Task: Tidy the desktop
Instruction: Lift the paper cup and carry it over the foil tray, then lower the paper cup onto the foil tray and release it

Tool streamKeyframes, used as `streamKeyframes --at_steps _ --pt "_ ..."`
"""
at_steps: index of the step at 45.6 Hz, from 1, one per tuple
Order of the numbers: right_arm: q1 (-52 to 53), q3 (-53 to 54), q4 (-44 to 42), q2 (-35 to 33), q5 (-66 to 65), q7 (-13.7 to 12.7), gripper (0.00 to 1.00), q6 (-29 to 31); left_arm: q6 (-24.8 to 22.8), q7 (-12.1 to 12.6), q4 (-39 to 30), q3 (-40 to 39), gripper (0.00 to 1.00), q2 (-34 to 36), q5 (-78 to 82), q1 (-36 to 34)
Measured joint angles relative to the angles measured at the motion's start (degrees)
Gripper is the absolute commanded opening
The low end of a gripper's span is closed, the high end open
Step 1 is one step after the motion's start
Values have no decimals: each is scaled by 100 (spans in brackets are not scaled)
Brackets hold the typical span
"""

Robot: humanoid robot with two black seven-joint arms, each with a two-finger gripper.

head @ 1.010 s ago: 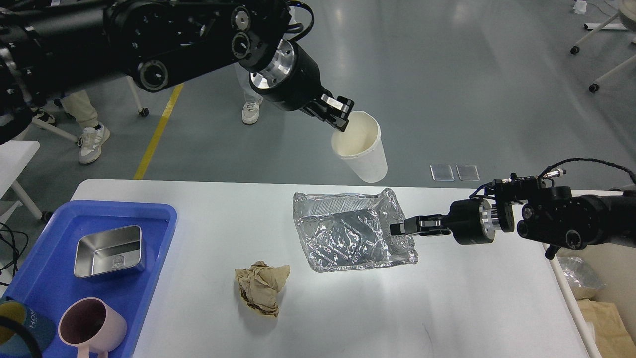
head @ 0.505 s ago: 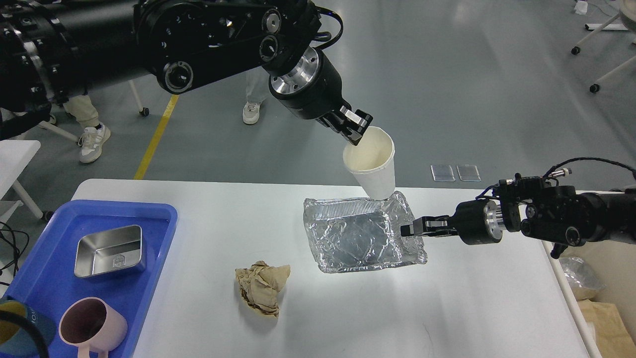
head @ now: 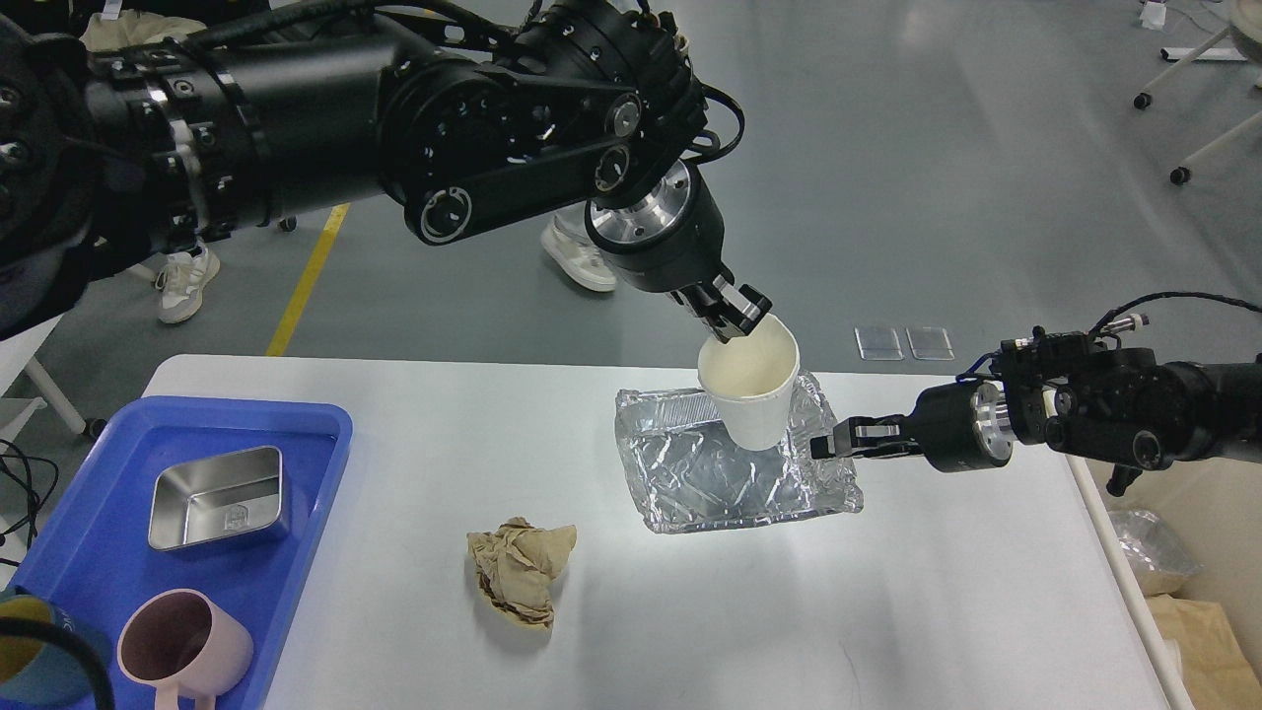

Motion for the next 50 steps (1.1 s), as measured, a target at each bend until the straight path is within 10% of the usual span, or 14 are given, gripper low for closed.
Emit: streamKeyframes --at_steps 50 --pt "396 -193 250 25 -1 34 0 50 560 39 997 377 16 -900 19 827"
